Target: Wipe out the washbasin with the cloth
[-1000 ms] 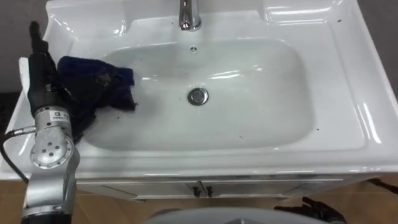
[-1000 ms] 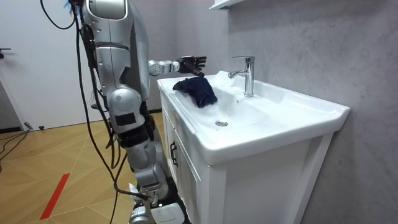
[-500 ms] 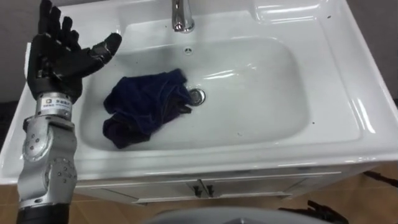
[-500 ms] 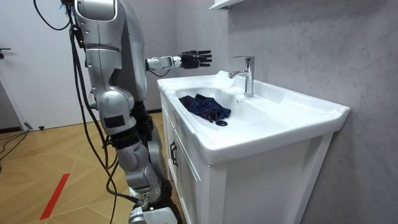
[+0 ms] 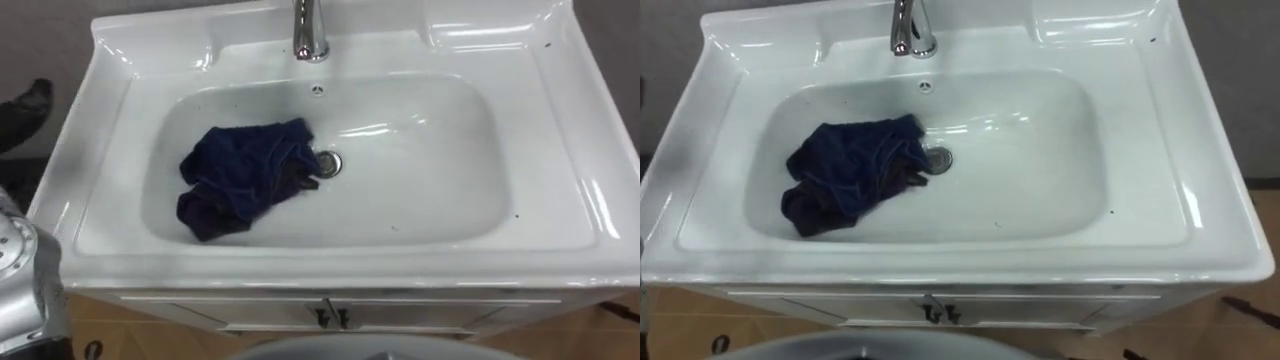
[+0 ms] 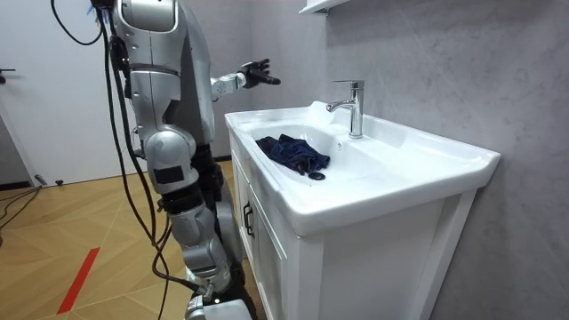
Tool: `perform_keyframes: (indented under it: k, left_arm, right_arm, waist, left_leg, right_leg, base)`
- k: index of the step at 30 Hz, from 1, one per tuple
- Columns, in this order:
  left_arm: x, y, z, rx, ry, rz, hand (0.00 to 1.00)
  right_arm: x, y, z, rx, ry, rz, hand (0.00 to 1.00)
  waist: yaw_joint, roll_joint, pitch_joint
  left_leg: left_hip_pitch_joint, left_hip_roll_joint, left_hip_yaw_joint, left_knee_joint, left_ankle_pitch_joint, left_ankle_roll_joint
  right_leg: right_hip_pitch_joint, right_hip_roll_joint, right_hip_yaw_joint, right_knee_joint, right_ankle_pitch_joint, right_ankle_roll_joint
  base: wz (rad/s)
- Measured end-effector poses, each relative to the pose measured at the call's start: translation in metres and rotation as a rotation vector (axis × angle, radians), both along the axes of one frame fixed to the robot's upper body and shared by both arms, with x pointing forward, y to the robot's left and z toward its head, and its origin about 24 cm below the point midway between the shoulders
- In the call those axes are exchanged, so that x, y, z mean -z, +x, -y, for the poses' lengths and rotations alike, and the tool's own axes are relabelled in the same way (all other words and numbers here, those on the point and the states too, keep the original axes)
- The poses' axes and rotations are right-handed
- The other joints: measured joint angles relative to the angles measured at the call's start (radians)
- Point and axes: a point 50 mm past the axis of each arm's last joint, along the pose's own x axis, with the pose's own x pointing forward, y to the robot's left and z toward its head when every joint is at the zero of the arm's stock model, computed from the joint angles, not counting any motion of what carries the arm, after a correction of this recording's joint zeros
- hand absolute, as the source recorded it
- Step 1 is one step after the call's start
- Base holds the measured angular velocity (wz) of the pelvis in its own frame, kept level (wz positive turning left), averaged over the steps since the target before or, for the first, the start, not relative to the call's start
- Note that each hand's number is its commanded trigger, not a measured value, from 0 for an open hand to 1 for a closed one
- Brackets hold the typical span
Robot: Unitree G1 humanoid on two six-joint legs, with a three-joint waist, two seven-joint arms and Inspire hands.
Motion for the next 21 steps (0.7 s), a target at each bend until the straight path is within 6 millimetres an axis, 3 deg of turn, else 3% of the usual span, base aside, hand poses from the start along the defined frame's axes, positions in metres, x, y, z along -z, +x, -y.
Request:
perform_keyframes:
  k: [3,5,8,11,14,16,21]
  left_arm:
    - [0.018,-0.013,-0.008,-0.116,-0.031,-0.061,0.0]
    - [0.034,-0.027,-0.012,-0.179,-0.055,-0.133,0.0]
    - [0.06,-0.054,-0.017,-0.26,-0.088,-0.262,0.0]
    - [0.096,-0.094,-0.016,-0.347,-0.17,-0.44,0.0]
    - [0.125,-0.122,-0.003,-0.379,-0.27,-0.575,0.0]
    - [0.153,-0.151,0.014,-0.369,-0.342,-0.764,0.0]
    - [0.178,-0.192,0.032,-0.381,-0.45,-0.97,0.0]
  right_arm:
    - [0.0,0.005,0.0,-0.007,0.002,0.01,0.0]
    - [0.0,0.007,-0.001,-0.015,0.006,0.01,0.0]
    - [0.001,0.004,-0.002,-0.008,0.011,-0.006,0.0]
    - [0.001,0.002,-0.003,0.0,0.016,-0.025,0.0]
    - [0.002,0.001,-0.003,0.0,0.022,-0.039,0.0]
    - [0.002,0.01,-0.004,-0.014,0.028,-0.032,0.0]
    - [0.002,0.011,-0.004,0.0,0.037,-0.029,0.0]
  waist:
    - [0.022,0.005,0.0029]
    - [0.023,0.008,-0.0003]
    - [0.036,0.002,-0.006]
    - [0.039,-0.007,-0.0102]
    - [0.044,-0.02,-0.0088]
    - [0.045,-0.028,-0.0076]
    - [0.046,-0.048,-0.0054]
  left_leg:
    - [-0.004,-0.003,-0.002,-0.002,-0.001,0.0]
    - [-0.008,-0.004,-0.01,-0.001,-0.001,0.0]
    - [-0.009,-0.005,-0.019,-0.001,0.0,0.0]
    - [-0.01,-0.006,-0.025,0.0,0.0,0.0]
    - [-0.019,-0.01,-0.034,-0.002,0.0,0.0]
    - [-0.021,-0.012,-0.042,-0.002,0.0,0.0]
    - [-0.021,-0.019,-0.065,0.001,-0.001,0.001]
  right_leg:
    - [-0.006,-0.003,0.0,0.0,-0.002,0.003]
    - [-0.005,-0.002,-0.003,-0.01,-0.003,0.003]
    - [-0.005,-0.001,-0.005,-0.009,-0.002,0.003]
    - [-0.001,-0.001,-0.01,-0.011,-0.002,0.003]
    - [-0.003,-0.003,-0.026,-0.012,-0.002,0.003]
    - [-0.001,-0.005,-0.032,-0.013,-0.003,0.003]
    - [0.012,-0.008,-0.058,-0.017,-0.005,0.007]
  base:
    - [0.0]
    - [0.08]
    - [0.03]
    - [0.04]
    - [0.13]
    - [0.04]
    - [0.15]
